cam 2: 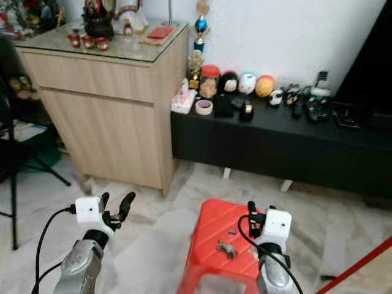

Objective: Hang keys on a hook

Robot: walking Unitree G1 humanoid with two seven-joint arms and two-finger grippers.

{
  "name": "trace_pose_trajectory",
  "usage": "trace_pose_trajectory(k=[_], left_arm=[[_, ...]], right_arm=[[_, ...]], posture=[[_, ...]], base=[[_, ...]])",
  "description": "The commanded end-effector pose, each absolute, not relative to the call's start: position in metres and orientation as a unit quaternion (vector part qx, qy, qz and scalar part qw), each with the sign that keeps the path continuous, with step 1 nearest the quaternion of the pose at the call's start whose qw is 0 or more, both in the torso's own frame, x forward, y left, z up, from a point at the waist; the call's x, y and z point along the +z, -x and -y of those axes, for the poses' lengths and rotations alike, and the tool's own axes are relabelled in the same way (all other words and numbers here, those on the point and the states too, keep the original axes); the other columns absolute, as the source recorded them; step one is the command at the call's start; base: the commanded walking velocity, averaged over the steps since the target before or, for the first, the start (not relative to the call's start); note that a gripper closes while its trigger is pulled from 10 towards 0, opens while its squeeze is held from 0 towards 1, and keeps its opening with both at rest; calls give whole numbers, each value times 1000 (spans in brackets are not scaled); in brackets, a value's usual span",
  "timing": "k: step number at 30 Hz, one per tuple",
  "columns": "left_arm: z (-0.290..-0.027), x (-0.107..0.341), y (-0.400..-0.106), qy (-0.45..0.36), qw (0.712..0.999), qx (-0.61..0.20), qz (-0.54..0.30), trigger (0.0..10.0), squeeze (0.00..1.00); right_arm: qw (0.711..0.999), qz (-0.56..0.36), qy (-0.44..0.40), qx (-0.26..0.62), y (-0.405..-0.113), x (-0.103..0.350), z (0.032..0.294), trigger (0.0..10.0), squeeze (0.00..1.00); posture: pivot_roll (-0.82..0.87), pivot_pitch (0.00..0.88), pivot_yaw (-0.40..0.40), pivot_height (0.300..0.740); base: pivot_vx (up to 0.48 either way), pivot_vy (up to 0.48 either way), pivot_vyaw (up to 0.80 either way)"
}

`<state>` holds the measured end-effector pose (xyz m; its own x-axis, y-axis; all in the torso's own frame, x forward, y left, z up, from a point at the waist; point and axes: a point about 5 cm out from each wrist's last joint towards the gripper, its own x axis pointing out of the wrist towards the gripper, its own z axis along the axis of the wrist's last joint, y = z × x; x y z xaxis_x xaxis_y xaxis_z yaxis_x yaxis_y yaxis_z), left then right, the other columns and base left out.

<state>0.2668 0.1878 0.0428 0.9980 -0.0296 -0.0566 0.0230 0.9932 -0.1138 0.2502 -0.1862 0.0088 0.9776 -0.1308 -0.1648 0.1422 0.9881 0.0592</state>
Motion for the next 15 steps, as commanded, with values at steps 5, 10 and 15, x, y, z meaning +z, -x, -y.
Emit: trace_pose_trajectory(k=[5,10,15], left_arm=[[-188,48,-268,57,998,-16,-19,10000,0],[-187,48,-268,54,998,-22,-21,10000,0],[-187,48,-268,52,998,-23,-21,10000,0]], right_arm=[[994,-71,-47,-68,-255,13,181,10000,0],[994,-69,-53,-73,-255,14,182,10000,0],[992,-74,-63,-76,-255,13,181,10000,0]], posture=[[31,0,-91,740],[32,0,-90,740],[32,0,-90,740]], base=[[0,0,0],[0,0,0],[0,0,-81]])
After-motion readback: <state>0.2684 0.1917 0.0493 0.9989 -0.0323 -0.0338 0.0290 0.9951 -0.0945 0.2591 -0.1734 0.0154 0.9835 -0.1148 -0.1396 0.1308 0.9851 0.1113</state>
